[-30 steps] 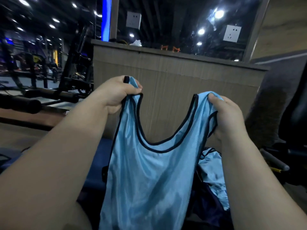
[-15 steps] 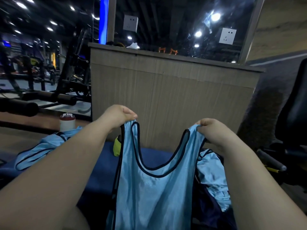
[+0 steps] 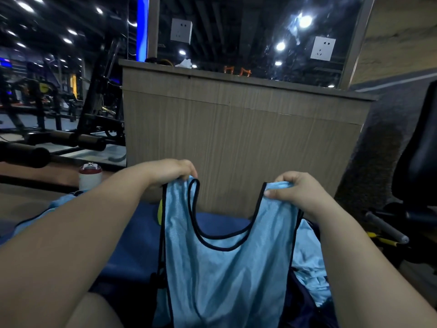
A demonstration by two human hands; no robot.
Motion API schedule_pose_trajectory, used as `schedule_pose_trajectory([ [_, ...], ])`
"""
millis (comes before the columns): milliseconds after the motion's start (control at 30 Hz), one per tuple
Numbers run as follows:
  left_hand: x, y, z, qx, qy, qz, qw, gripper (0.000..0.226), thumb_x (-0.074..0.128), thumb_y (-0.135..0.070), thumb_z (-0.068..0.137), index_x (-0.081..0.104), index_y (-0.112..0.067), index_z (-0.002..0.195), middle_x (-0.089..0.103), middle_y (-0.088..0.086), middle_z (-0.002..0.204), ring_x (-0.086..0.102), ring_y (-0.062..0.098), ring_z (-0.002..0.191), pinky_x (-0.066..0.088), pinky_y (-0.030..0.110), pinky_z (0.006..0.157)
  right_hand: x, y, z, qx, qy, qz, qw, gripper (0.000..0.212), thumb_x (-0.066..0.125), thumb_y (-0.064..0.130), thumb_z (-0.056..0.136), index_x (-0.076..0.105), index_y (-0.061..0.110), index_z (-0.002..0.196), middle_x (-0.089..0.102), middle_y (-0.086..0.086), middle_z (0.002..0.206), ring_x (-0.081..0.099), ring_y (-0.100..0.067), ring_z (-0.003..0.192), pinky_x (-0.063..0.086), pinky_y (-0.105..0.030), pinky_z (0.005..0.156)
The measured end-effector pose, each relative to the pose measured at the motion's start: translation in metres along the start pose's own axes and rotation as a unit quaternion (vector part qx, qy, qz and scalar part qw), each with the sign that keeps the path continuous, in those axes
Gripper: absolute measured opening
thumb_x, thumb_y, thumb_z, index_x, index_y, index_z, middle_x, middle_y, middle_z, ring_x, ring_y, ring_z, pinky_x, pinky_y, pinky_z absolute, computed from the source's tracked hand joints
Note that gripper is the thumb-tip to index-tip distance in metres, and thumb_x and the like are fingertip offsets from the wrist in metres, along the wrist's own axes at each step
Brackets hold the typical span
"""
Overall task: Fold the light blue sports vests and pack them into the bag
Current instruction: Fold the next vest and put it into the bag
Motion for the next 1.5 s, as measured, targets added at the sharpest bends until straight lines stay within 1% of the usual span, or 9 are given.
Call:
schedule_pose_trajectory([
  [133, -0.007, 0.009, 0.002, -0.017, 0.002, 0.072, 0.997, 0.037, 0.058, -0.021, 0.064, 0.059, -0.02, 0.1, 0.063, 0.011, 0.107, 0.061, 0.028, 0.099, 0.051, 0.043, 0.085, -0.005, -0.006, 0.0, -0.004, 0.0, 0.013, 1.0, 0.026, 0.088, 0.03, 0.069, 0.069, 0.012, 0.074, 0.071, -0.004, 0.074, 0.068, -0.018, 0.069, 0.055, -0.035, 0.069],
  [367, -0.017, 0.02, 0.016, -0.021, -0.031, 0.06, 0.997, 0.041, 0.063, -0.054, 0.086, 0.062, -0.017, 0.106, 0.065, 0.0, 0.107, 0.062, 0.019, 0.101, 0.048, 0.04, 0.096, -0.007, -0.009, 0.01, -0.021, -0.106, -0.058, 0.992, 0.017, 0.084, 0.039, 0.074, 0.07, 0.029, 0.072, 0.07, 0.004, 0.077, 0.066, -0.027, 0.076, 0.057, -0.045, 0.074],
  [567, -0.042, 0.025, 0.018, -0.008, -0.187, 0.049, 0.981, 0.029, 0.059, -0.044, 0.092, 0.056, -0.019, 0.078, 0.057, 0.002, 0.087, 0.052, 0.015, 0.077, 0.039, 0.03, 0.065, -0.021, -0.013, 0.007, -0.016, -0.161, -0.08, 0.984, 0.011, 0.081, 0.042, 0.077, 0.071, 0.038, 0.073, 0.07, -0.002, 0.082, 0.066, -0.037, 0.081, 0.056, -0.05, 0.071],
  [667, -0.055, 0.032, 0.017, -0.046, -0.261, 0.082, 0.961, 0.038, 0.057, -0.044, 0.094, 0.064, -0.013, 0.114, 0.062, 0.009, 0.113, 0.057, 0.026, 0.104, 0.042, 0.032, 0.081, -0.026, -0.017, 0.004, 0.002, -0.171, -0.108, 0.979, 0.013, 0.079, 0.046, 0.078, 0.071, 0.036, 0.074, 0.07, 0.001, 0.08, 0.067, -0.032, 0.082, 0.057, -0.049, 0.072],
  [767, -0.058, 0.032, 0.016, -0.064, -0.267, 0.105, 0.956, 0.046, 0.056, -0.042, 0.095, 0.06, -0.007, 0.123, 0.06, 0.01, 0.116, 0.055, 0.025, 0.108, 0.039, 0.029, 0.078, -0.027, -0.021, 0.005, 0.021, -0.175, -0.157, 0.972, 0.021, 0.073, 0.052, 0.081, 0.067, 0.032, 0.078, 0.068, 0.0, 0.08, 0.065, -0.024, 0.077, 0.053, -0.041, 0.067],
  [900, -0.053, 0.027, 0.018, -0.054, -0.245, 0.103, 0.962, 0.036, 0.056, -0.043, 0.095, 0.064, -0.008, 0.101, 0.064, 0.015, 0.115, 0.055, 0.022, 0.091, 0.038, 0.029, 0.07, -0.022, -0.017, 0.005, 0.036, -0.171, -0.188, 0.966, 0.024, 0.062, 0.055, 0.089, 0.063, 0.031, 0.083, 0.062, 0.001, 0.073, 0.059, -0.018, 0.067, 0.043, -0.032, 0.056],
  [1200, 0.0, -0.018, 0.034, 0.021, -0.122, -0.14, 0.982, 0.025, 0.063, -0.036, 0.092, 0.063, -0.016, 0.107, 0.061, 0.001, 0.115, 0.055, 0.023, 0.115, 0.041, 0.039, 0.103, 0.022, 0.022, 0.017, -0.007, -0.13, -0.02, 0.991, 0.005, 0.065, 0.025, 0.092, 0.066, 0.026, 0.096, 0.063, 0.003, 0.079, 0.047, -0.006, 0.048, 0.037, -0.017, 0.043],
  [1367, 0.043, -0.046, 0.037, 0.039, -0.091, -0.253, 0.962, 0.01, 0.065, -0.022, 0.092, 0.06, -0.016, 0.087, 0.06, 0.001, 0.079, 0.056, 0.014, 0.073, 0.046, 0.02, 0.065, 0.062, 0.041, 0.017, -0.018, -0.075, 0.099, 0.992, 0.015, 0.061, 0.015, 0.094, 0.065, 0.029, 0.094, 0.065, 0.002, 0.086, 0.049, -0.009, 0.06, 0.043, -0.025, 0.064],
  [1500, 0.058, -0.055, 0.035, 0.062, -0.083, -0.374, 0.922, 0.015, 0.066, -0.007, 0.089, 0.059, -0.012, 0.077, 0.062, 0.003, 0.063, 0.056, 0.014, 0.057, 0.046, 0.023, 0.056, 0.077, 0.048, 0.016, 0.026, -0.033, 0.216, 0.976, 0.008, 0.054, 0.013, 0.097, 0.058, 0.019, 0.098, 0.061, 0.0, 0.08, 0.054, -0.007, 0.057, 0.044, -0.019, 0.047],
])
Point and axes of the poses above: each hand's wrist, its own z-axis towards the middle knuckle, its own x-axis out of the palm, y = z × x, the point moved 4 cm from there along z, towards the middle knuckle
